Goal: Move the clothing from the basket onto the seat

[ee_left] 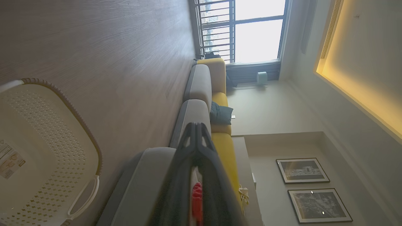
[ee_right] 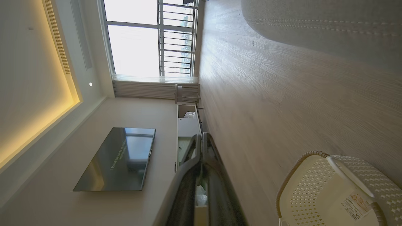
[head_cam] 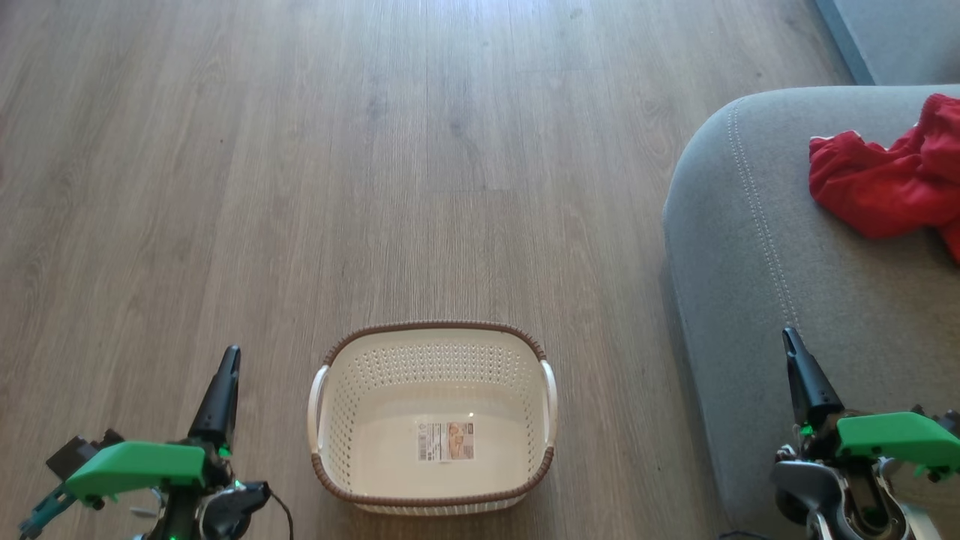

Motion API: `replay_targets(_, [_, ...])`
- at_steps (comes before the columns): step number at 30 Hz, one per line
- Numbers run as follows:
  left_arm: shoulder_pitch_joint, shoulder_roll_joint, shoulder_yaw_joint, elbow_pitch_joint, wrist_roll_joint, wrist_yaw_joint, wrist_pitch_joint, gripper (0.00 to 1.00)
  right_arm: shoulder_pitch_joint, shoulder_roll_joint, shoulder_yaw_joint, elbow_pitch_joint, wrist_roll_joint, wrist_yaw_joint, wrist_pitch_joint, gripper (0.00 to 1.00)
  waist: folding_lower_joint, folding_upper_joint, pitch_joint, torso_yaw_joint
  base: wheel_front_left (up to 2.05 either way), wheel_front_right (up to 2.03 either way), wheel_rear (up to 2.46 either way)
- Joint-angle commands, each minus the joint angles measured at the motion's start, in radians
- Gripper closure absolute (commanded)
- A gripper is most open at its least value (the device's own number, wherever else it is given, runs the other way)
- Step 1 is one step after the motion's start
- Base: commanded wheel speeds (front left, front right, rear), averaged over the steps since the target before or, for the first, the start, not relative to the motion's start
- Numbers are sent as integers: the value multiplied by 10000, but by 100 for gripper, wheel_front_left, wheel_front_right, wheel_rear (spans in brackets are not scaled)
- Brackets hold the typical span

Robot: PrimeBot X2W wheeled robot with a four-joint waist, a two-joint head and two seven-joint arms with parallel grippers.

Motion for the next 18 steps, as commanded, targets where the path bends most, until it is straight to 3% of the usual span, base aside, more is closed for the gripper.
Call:
replay_targets(1, [-598, 48, 361, -327, -253, -66, 96, 100, -623, -192, 134, -277, 286, 0, 107, 100, 0, 0, -8, -13, 0, 0, 0])
replay_targets(7, [-628, 47, 463, -334, -849, -105, 262, 100, -681, -190, 86, -242, 873, 0, 274, 100, 0, 0, -40, -78, 0, 0, 0])
replay_targets(18, [-628, 42, 470, -334, -843, -105, 268, 100, -684, -164, 50, -239, 843, 0, 303, 100, 0, 0, -40, -78, 0, 0, 0])
